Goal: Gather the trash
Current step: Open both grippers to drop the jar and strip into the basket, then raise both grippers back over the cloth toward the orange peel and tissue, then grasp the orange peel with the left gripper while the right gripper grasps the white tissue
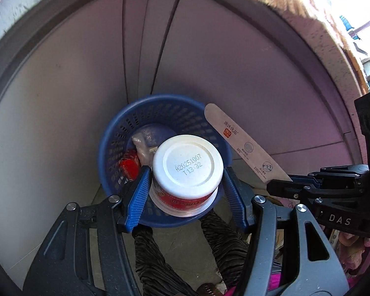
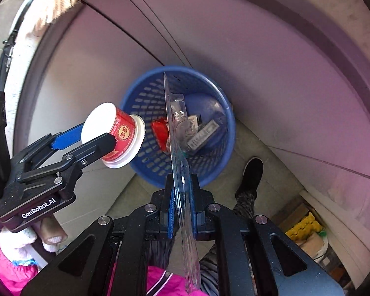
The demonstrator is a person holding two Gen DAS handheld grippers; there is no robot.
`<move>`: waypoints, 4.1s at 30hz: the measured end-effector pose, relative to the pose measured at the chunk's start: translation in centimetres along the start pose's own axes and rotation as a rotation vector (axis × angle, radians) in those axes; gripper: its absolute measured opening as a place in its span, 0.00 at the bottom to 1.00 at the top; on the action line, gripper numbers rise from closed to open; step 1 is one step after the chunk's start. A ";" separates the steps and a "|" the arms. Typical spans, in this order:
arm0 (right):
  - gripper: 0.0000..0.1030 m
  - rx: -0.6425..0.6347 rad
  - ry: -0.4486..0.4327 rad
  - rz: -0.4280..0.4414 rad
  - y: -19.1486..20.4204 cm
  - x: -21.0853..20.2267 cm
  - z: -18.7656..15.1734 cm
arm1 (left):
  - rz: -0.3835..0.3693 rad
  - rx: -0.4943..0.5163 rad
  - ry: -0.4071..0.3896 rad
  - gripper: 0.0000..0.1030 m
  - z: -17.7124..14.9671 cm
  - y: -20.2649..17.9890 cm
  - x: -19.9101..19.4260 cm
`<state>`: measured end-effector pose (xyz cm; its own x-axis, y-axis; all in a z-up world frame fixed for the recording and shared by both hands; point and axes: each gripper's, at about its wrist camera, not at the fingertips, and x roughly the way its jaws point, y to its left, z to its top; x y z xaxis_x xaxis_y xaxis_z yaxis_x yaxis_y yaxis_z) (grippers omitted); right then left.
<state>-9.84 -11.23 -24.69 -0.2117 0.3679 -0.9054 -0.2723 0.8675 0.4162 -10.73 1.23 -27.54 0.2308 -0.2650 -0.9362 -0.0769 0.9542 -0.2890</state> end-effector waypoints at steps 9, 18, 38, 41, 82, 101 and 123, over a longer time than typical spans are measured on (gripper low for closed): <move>0.09 -0.012 0.005 -0.027 0.6 0.3 0.6 | 0.014 -0.006 0.014 0.59 0.4 0.1 0.8; 0.10 -0.030 -0.006 -0.043 0.8 -0.2 1.0 | 0.042 -0.014 0.015 0.59 0.6 0.2 0.7; 0.29 -0.062 -0.031 -0.046 1.5 -1.9 1.8 | 0.050 -0.029 0.019 0.67 1.4 0.6 0.2; 0.29 -0.054 -0.030 -0.040 1.2 -2.3 1.8 | 0.052 -0.024 0.017 0.67 1.6 0.7 -0.3; 0.49 -0.285 -0.443 -0.012 1.1 -23.0 7.8 | 0.012 -0.006 -0.406 0.67 13.7 -4.0 -16.4; 0.61 -0.266 -0.513 -0.197 -7.2 -26.5 21.3 | 0.009 -0.032 -0.418 0.67 24.1 -6.4 -13.3; 0.61 -0.184 -0.379 -0.175 -12.0 -23.0 35.1 | 0.069 -0.040 -0.321 0.67 33.1 -6.4 -8.0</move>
<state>31.23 -18.30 -11.79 0.2020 0.3472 -0.9158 -0.4427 0.8664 0.2309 20.07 1.83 -11.61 0.5175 -0.1361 -0.8448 -0.1394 0.9607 -0.2402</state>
